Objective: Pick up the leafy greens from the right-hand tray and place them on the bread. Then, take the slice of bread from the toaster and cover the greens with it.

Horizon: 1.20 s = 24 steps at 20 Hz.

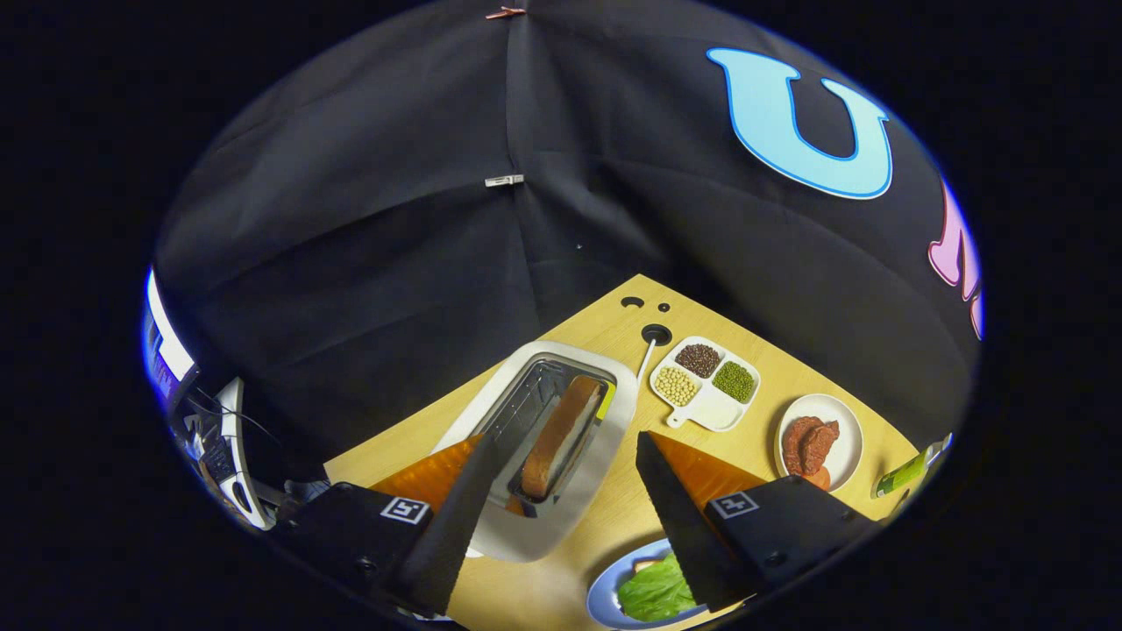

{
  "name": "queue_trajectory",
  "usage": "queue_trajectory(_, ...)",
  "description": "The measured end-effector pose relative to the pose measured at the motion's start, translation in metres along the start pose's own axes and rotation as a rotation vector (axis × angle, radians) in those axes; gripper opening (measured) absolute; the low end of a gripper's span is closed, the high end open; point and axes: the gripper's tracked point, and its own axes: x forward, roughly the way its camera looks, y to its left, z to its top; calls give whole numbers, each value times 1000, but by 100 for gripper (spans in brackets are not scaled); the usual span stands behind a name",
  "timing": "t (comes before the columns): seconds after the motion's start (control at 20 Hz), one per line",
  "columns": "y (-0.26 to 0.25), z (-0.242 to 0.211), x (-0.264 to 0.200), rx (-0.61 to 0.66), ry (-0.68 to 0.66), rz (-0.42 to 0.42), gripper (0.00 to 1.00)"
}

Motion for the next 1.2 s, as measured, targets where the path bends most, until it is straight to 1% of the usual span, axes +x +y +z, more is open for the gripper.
queue_trajectory(0.15,4,-1,13,-7,18,-25,99)
queue_trajectory(0.25,6,-2,21,-16,32,-40,94)
queue_trajectory(0.3,8,-4,25,-19,41,-49,87)
queue_trajectory(0.35,7,-6,28,-26,53,-57,83)
queue_trajectory(0.45,7,-10,31,-33,69,-76,71)
queue_trajectory(0.6,4,-13,35,-22,84,-106,42)
queue_trajectory(0.7,9,-16,36,-6,104,-83,30)
queue_trajectory(0.8,9,-14,35,-3,106,-84,22)
queue_trajectory(0.9,9,-13,33,-7,102,-80,16)
queue_trajectory(1.0,9,-5,27,-5,72,-82,13)
queue_trajectory(1.2,7,12,4,1,30,-83,13)
